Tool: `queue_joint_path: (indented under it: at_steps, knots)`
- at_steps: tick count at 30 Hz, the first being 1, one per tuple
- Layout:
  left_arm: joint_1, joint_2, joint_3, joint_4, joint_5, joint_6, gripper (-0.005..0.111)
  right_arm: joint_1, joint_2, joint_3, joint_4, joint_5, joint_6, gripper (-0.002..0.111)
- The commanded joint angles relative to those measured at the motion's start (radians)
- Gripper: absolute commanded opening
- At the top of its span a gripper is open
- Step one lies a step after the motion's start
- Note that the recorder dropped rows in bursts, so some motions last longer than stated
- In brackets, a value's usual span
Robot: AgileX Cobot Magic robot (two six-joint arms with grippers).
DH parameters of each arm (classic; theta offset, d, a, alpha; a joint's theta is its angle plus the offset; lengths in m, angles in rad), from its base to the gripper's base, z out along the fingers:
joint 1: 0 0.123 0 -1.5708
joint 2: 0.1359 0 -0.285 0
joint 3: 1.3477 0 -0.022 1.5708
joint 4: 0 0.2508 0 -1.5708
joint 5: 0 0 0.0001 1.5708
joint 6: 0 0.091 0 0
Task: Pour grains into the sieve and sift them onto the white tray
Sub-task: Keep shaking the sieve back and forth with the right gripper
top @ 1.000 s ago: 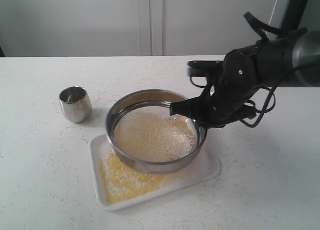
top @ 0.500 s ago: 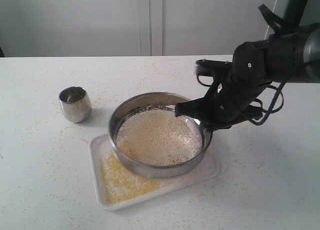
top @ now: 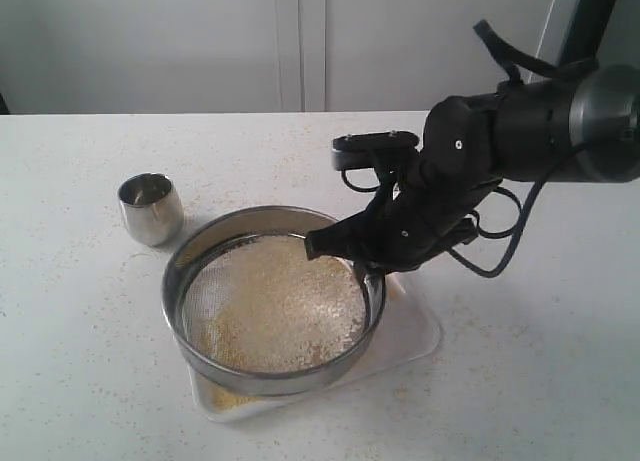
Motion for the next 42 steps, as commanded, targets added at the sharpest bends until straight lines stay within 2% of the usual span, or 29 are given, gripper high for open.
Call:
queue_joint_path:
  at_steps: [1,5,7,10,12,14,18,22,25,28,30,33,35,36,38,39,41,42]
  knots:
    - [0.002,-0.009,0.005,-0.008,0.007,0.0,0.0,-0.07,0.014,-0.003,-0.065,-0.071,0.2,0.0]
    - [0.002,-0.009,0.005,-0.008,0.007,0.0,0.0,0.018,0.0,-0.003,-0.05,-0.018,0.097,0.0]
    - [0.002,-0.009,0.005,-0.008,0.007,0.0,0.0,0.053,-0.009,-0.003,-0.133,-0.044,0.103,0.0]
    - [0.002,-0.009,0.005,-0.008,0.007,0.0,0.0,0.017,0.001,-0.003,-0.296,-0.075,0.284,0.0]
    - [0.002,-0.009,0.005,-0.008,0.007,0.0,0.0,-0.019,0.005,-0.003,-0.335,-0.067,0.389,0.0]
    - [0.002,-0.009,0.005,-0.008,0.007,0.0,0.0,-0.02,0.001,-0.003,-0.291,-0.044,0.397,0.0]
    - [0.002,-0.009,0.005,-0.008,0.007,0.0,0.0,0.069,-0.02,-0.003,-0.313,-0.01,0.264,0.0]
    - [0.002,-0.009,0.005,-0.008,0.007,0.0,0.0,0.016,-0.022,-0.003,-0.487,-0.039,0.474,0.0]
    - [0.002,-0.009,0.005,-0.008,0.007,0.0,0.0,-0.019,-0.027,-0.003,-0.411,-0.019,0.541,0.0]
    - [0.002,-0.009,0.005,-0.008,0.007,0.0,0.0,0.038,-0.04,-0.003,-0.278,0.006,0.311,0.0]
    - [0.002,-0.009,0.005,-0.008,0.007,0.0,0.0,0.067,-0.046,-0.003,-0.285,-0.001,0.244,0.0]
    - [0.002,-0.009,0.005,-0.008,0.007,0.0,0.0,0.033,-0.034,-0.003,-0.389,-0.062,0.356,0.0]
    - [0.002,-0.009,0.005,-0.008,0.007,0.0,0.0,-0.013,-0.025,-0.003,-0.37,-0.072,0.471,0.0]
    - [0.002,-0.009,0.005,-0.008,0.007,0.0,0.0,-0.016,-0.026,-0.003,-0.273,-0.046,0.446,0.0]
    - [0.002,-0.009,0.005,-0.008,0.007,0.0,0.0,0.044,-0.045,-0.003,-0.158,-0.026,0.225,0.0]
    - [0.002,-0.009,0.005,-0.008,0.007,0.0,0.0,0.055,-0.049,-0.003,-0.166,-0.026,0.19,0.0]
    - [0.002,-0.009,0.005,-0.008,0.007,0.0,0.0,0.026,-0.041,-0.003,-0.278,-0.065,0.229,0.0]
    - [0.002,-0.009,0.005,-0.008,0.007,0.0,0.0,-0.03,-0.034,-0.003,-0.285,-0.065,0.363,0.0]
